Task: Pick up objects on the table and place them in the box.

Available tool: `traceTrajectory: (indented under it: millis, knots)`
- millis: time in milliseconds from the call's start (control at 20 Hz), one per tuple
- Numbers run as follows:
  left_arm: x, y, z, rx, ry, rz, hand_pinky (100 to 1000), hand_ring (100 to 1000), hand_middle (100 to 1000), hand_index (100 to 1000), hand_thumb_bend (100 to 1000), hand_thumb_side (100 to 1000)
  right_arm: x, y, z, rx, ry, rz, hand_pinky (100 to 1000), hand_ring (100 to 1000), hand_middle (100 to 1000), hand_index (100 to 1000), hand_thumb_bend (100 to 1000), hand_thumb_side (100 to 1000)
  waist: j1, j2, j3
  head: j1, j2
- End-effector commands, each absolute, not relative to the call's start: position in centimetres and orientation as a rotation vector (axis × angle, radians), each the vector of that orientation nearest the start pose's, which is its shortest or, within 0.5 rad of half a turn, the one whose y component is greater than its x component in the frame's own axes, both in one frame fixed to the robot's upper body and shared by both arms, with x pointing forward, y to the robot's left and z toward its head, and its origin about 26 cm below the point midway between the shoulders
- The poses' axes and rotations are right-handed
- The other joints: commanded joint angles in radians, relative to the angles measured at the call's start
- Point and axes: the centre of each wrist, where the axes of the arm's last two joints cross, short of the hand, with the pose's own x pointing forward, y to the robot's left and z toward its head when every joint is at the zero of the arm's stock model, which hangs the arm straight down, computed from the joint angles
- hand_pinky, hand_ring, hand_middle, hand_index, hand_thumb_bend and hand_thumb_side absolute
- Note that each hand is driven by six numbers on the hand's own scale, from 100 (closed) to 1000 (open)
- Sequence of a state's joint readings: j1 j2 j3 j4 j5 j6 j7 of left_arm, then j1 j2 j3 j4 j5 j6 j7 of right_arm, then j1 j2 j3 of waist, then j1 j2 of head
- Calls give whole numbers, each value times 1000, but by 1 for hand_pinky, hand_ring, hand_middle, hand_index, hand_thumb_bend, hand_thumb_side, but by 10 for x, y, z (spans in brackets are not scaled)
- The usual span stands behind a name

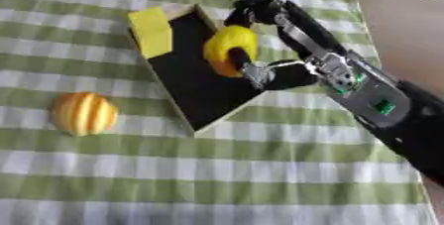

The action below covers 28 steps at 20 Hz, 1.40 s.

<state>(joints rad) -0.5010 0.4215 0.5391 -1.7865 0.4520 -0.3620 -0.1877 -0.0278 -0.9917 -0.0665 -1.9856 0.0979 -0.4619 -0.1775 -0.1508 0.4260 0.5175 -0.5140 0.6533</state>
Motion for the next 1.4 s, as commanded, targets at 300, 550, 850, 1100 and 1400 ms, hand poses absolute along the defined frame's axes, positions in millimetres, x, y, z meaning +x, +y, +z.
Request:
traceTrajectory:
  millis: [300,550,850,1100,1400]
  knots:
    - [308,406,276,-144,3441,-22,743,787,684,755,100,565,270,-369,247,995,3159,-1479,917,747,435,652,100,434,6,-9,24,-30,-37]
    - [308,404,275,-130,3443,-29,743,787,684,754,100,565,279,-374,245,1091,3101,-1559,924,792,514,709,100,351,6,-7,32,-38,-38]
    - [308,404,275,-125,3449,-43,743,787,683,754,100,565,285,-375,229,1275,2916,-1796,983,941,724,885,100,199,8,-5,31,-29,-43]
    - [308,404,274,-123,3455,-47,744,787,682,754,100,565,285,-375,228,1372,2773,-1893,1000,1000,835,1000,100,203,11,-7,27,-27,-30]
    - [307,405,271,-134,3471,-47,745,787,682,754,100,565,276,-365,236,1227,2885,-1836,1000,1000,831,1000,100,267,22,-23,12,-18,-16]
